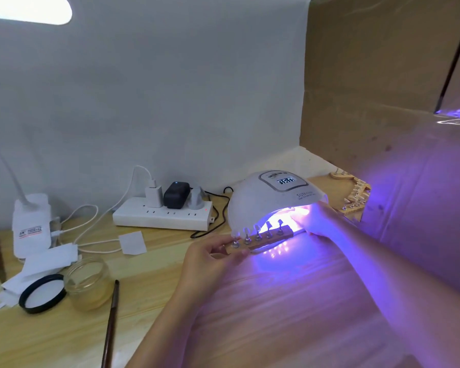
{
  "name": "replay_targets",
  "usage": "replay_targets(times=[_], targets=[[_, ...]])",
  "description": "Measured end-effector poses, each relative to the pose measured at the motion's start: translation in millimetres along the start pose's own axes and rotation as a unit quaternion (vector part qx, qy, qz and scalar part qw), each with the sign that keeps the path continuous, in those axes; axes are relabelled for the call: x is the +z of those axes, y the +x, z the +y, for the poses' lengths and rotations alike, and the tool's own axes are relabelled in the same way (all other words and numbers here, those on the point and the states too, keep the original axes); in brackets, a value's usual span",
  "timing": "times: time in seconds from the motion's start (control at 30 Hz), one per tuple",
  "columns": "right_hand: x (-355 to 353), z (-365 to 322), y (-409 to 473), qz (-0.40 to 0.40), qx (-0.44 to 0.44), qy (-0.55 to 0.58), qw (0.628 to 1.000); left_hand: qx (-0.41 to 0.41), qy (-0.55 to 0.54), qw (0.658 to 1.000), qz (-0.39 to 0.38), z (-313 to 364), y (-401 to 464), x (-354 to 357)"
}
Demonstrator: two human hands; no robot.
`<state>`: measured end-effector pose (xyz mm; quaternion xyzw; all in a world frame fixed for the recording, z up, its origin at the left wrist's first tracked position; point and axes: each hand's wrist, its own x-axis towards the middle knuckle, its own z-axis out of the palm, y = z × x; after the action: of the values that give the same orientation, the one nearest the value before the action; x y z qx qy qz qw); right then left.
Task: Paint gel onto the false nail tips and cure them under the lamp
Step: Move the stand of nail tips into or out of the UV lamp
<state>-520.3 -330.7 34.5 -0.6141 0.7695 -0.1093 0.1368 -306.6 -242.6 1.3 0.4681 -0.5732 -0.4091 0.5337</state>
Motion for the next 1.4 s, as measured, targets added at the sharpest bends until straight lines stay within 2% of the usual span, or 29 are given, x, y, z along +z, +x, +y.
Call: replay_targets(times=[0.23, 0.3, 0.47, 0.53, 0.6, 0.73, 0.9, 1.1, 1.4], targets=[[21.1, 8.5, -3.8, 0.131, 0.0, 0.033, 0.991, -0.01, -0.014, 1.0, 0.007, 0.1, 0.0, -0.7], [20.1, 8.7, -4.0, 0.133, 0.002, 0.025, 0.991, -0.007, -0.005, 1.0, 0.009, 1.0, -0.3, 0.3], [3.6, 1.8, 2.1, 0.05, -0.036, -0.024, 0.998, -0.007, 0.002, 1.0, 0.014, 2.3, -0.7, 1.0], [5.4, 3.7, 3.0, 0.066, -0.053, -0.04, 0.996, -0.012, -0.009, 1.0, 0.017, 1.2, -0.6, 0.8], [12.2, 8.3, -0.3, 0.115, -0.052, -0.029, 0.992, -0.021, -0.02, 0.999, 0.024, 0.1, -0.3, 0.9], [18.8, 18.1, -3.1, 0.189, -0.095, -0.089, 0.973, -0.023, -0.023, 0.999, 0.017, -0.8, 0.0, 2.0], [14.5, 27.9, -4.4, 0.197, -0.115, -0.14, 0.963, -0.02, -0.021, 0.999, 0.014, -0.3, 0.0, 1.5], [11.6, 39.6, -19.9, 0.232, -0.118, -0.108, 0.96, -0.019, -0.025, 0.999, 0.017, 0.3, -0.6, 2.3], [18.1, 29.3, -26.5, 0.196, -0.104, 0.017, 0.975, -0.002, -0.002, 1.0, 0.031, 1.2, -1.4, 4.5]])
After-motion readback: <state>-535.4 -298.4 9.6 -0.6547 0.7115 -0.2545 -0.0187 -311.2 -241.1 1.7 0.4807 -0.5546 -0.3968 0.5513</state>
